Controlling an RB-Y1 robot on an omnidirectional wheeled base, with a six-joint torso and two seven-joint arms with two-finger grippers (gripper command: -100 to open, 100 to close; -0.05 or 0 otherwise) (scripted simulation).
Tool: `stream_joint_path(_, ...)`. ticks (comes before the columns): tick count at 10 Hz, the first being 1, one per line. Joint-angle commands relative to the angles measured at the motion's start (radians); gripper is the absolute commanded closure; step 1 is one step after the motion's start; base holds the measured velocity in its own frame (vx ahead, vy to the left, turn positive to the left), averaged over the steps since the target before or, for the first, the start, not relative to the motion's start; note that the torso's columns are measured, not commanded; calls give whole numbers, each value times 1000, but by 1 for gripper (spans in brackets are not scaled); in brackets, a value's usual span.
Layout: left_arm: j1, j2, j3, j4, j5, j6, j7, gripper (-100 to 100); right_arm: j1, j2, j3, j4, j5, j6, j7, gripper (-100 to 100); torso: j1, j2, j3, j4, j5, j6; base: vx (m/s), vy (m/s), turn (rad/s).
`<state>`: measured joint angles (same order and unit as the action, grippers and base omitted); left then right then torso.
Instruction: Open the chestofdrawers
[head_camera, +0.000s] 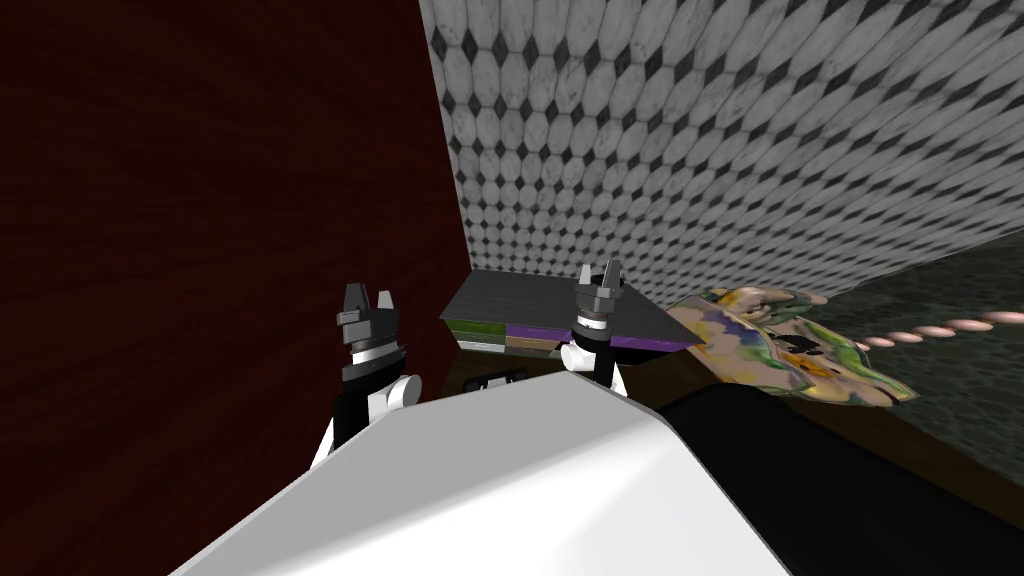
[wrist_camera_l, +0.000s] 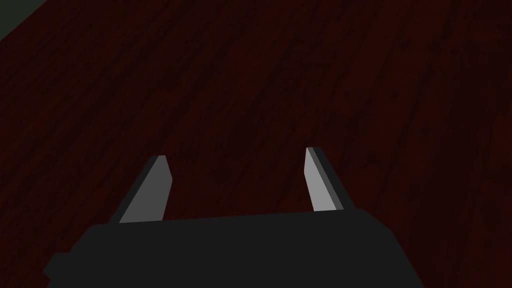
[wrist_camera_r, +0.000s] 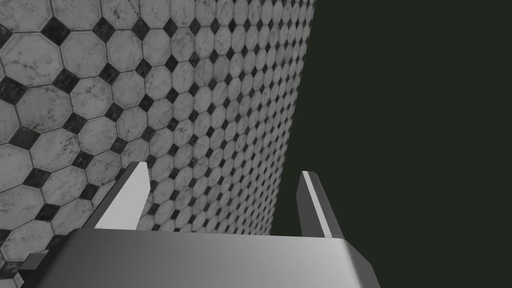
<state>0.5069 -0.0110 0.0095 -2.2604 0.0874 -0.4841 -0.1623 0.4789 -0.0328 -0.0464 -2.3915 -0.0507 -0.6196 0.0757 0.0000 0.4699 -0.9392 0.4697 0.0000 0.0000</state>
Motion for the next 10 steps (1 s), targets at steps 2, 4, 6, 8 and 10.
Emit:
stream_joint_path(2, 0, 0, 0, 0, 0, 0, 0, 0, 0, 0, 0, 0, 0, 0, 0, 0, 0, 148, -295, 148, 0, 0, 0, 0, 0)
stream_joint_path(4, 0, 0, 0, 0, 0, 0, 0, 0, -6, -52, 6, 42, 43, 59, 3, -100, 1, 255, -512, 254, 0, -1, 0, 26, 210)
stream_joint_path(6, 0, 0, 0, 0, 0, 0, 0, 0, -12, -75, 13, 84, 88, 114, 6, -100, 1, 267, -536, 267, 0, 0, -1, 36, 193)
stream_joint_path(8, 0, 0, 0, 0, 0, 0, 0, 0, -15, -83, 16, 109, 115, 157, 8, -100, 1, 268, -537, 268, 0, 0, -1, 39, 174)
stream_joint_path(10, 0, 0, 0, 0, 0, 0, 0, 0, -19, -91, 21, 137, 144, 197, 10, -100, 0, 268, -537, 268, 0, 0, 2, 31, 146)
